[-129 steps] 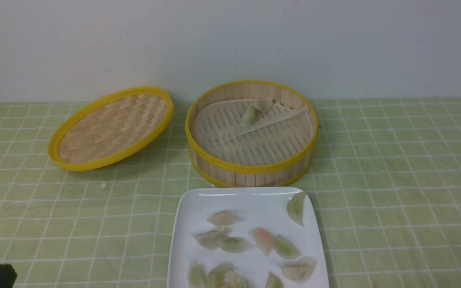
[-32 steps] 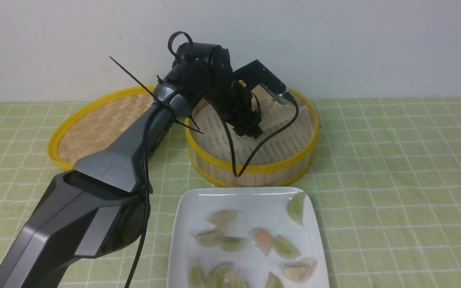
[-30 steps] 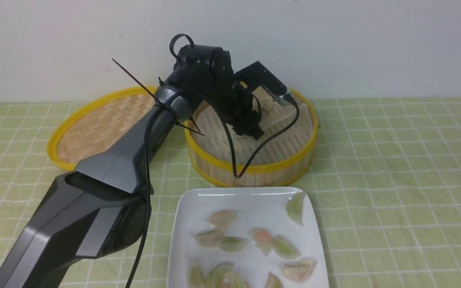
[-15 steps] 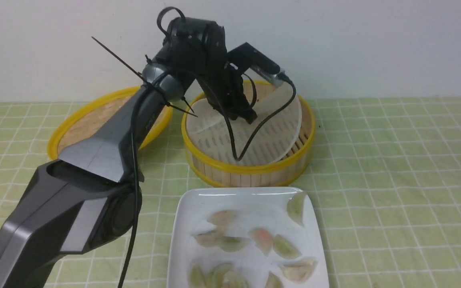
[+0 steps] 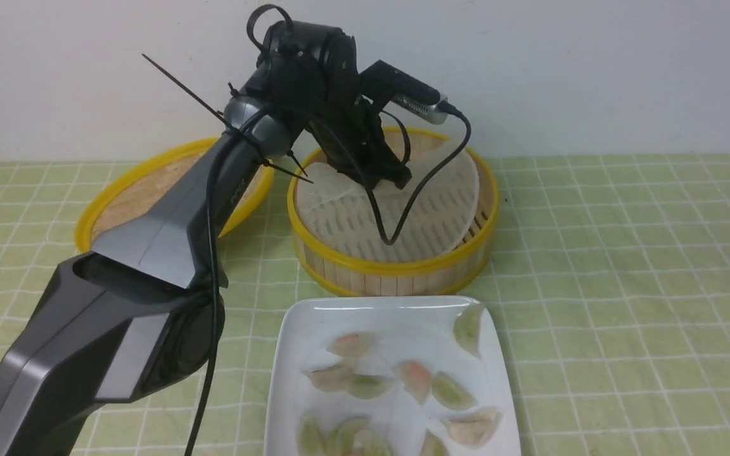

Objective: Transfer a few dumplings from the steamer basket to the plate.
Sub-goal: Use the left arm to grab a dumpling from the steamer

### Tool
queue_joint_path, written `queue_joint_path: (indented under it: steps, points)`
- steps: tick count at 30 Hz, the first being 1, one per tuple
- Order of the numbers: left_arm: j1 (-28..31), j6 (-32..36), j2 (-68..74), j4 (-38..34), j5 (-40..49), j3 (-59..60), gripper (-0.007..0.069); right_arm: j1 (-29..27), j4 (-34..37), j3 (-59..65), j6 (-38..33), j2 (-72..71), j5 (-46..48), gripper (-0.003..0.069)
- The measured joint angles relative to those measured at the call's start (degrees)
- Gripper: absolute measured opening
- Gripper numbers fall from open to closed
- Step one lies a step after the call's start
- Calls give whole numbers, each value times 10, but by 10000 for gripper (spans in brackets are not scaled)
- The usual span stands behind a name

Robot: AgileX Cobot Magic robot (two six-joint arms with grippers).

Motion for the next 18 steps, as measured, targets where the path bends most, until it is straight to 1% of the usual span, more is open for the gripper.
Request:
queue_joint_path:
  steps: [3,5,7,10,12,14,18]
  points:
    - [-1,-1,3,-5,0,0,216,0,0,0,0,0,0,-15]
    - [-1,-22,2,-8,1,1,370,0,1,0,0,0,0,-15]
    - [-1,-55,-9,-10,1,1,487,0,1,0,-2,0,0,-15]
    - [-1,-81,-24,-10,1,1,538,0,1,0,-6,0,0,-15]
    - [2,-91,-37,-10,1,0,550,0,1,0,-9,0,0,-15]
    - [7,-93,-43,-10,1,-1,549,0,1,0,-10,0,0,-15]
    - [29,-82,-24,-23,-21,-2,504,0,-2,0,-10,0,0,-15]
